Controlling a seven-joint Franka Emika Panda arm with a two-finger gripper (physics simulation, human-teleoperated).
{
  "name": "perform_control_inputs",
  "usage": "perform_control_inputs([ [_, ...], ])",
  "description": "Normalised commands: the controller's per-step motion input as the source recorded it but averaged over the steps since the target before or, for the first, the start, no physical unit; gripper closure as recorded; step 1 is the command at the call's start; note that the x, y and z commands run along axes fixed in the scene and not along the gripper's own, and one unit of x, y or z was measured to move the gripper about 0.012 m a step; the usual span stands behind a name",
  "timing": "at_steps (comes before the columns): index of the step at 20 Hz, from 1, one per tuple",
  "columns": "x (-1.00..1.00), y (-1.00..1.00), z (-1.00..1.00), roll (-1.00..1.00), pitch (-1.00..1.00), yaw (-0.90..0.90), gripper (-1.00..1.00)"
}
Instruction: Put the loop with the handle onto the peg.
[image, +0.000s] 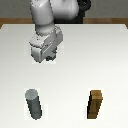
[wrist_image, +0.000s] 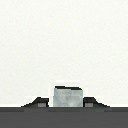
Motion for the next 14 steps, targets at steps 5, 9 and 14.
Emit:
perform_control_inputs([
  [5, 0.00, 0.00, 0.00, 0.00, 0.00, -0.66, 1.00],
  [9, 0.00, 0.00, 0.00, 0.00, 0.00, -1.00, 1.00],
  [14, 0.00, 0.00, 0.00, 0.00, 0.00, -1.00, 1.00],
])
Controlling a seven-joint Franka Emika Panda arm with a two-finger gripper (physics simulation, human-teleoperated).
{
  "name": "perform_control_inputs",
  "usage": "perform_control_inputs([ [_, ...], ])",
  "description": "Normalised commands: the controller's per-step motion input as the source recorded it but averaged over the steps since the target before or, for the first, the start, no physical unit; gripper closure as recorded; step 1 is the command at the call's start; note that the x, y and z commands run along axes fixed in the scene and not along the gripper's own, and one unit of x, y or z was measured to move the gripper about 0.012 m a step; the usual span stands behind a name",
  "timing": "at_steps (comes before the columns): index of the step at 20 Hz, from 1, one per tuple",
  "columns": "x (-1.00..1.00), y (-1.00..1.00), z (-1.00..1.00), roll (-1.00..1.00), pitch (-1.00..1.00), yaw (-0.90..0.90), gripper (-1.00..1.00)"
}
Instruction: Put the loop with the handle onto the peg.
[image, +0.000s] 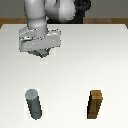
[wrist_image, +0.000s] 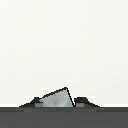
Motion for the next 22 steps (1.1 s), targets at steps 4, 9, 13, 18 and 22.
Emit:
perform_control_inputs([
  [4, 0.00, 0.00, 0.00, 0.00, 0.00, -0.61, 1.00],
  [9, 0.00, 0.00, 0.00, 0.00, 0.00, 0.69, 1.00],
  [13, 0.00, 0.00, 0.00, 0.00, 0.00, 0.29, 1.00],
  [18, 0.00, 0.00, 0.00, 0.00, 0.00, 0.86, 1.00],
  [22, 0.00, 0.00, 0.00, 0.00, 0.00, 1.00, 1.00],
])
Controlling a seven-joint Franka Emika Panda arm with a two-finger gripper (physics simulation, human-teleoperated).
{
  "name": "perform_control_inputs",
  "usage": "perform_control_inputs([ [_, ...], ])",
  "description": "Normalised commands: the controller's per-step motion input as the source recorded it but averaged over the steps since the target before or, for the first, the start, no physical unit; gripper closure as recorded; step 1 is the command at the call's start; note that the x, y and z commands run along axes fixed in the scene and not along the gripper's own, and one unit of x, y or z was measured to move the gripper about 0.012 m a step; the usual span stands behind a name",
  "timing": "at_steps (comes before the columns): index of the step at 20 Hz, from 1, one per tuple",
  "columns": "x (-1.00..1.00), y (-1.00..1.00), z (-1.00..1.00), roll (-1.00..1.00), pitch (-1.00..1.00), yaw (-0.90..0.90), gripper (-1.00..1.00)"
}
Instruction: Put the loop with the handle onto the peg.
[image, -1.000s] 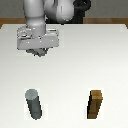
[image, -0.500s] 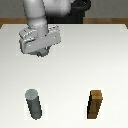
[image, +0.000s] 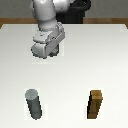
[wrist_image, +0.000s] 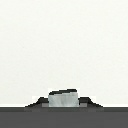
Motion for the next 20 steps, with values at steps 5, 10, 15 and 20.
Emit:
perform_control_inputs([
  [5, 0.00, 0.00, 0.60, 0.00, 0.00, 0.40, 1.00],
  [10, 0.00, 0.00, 0.40, 0.00, 0.00, 0.00, 1.00],
  [15, 0.00, 0.00, 0.20, 0.00, 0.00, 0.00, 1.00],
  [20, 0.40, 0.00, 0.00, 0.00, 0.00, 0.00, 1.00],
])
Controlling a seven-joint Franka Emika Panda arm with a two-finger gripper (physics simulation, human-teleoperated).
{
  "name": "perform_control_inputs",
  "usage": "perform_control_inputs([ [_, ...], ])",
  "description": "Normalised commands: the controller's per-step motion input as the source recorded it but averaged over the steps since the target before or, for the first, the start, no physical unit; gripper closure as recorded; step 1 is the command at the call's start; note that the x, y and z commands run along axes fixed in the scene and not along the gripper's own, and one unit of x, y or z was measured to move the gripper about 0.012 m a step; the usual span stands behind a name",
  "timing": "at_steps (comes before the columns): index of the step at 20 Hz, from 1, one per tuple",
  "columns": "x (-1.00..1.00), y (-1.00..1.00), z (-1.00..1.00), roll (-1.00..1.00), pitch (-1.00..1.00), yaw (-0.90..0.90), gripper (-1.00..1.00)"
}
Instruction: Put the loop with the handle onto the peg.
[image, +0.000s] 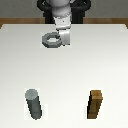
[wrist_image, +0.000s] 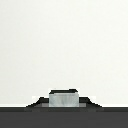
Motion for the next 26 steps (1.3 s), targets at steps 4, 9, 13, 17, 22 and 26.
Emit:
perform_control_inputs([
  [4, 1.00, 0.00, 0.00, 0.00, 0.00, 0.00, 1.00],
  [9, 0.60, -0.25, 0.00, 0.00, 0.00, 0.00, 1.00],
  [13, 0.00, 0.00, 0.00, 0.00, 0.00, 0.00, 1.00],
  [17, 0.25, 0.00, 0.00, 0.00, 0.00, 0.00, 1.00],
  [22, 1.00, 0.00, 0.00, 0.00, 0.00, 0.00, 1.00],
  [26, 0.25, -1.00, 0.00, 0.00, 0.00, 0.00, 1.00],
])
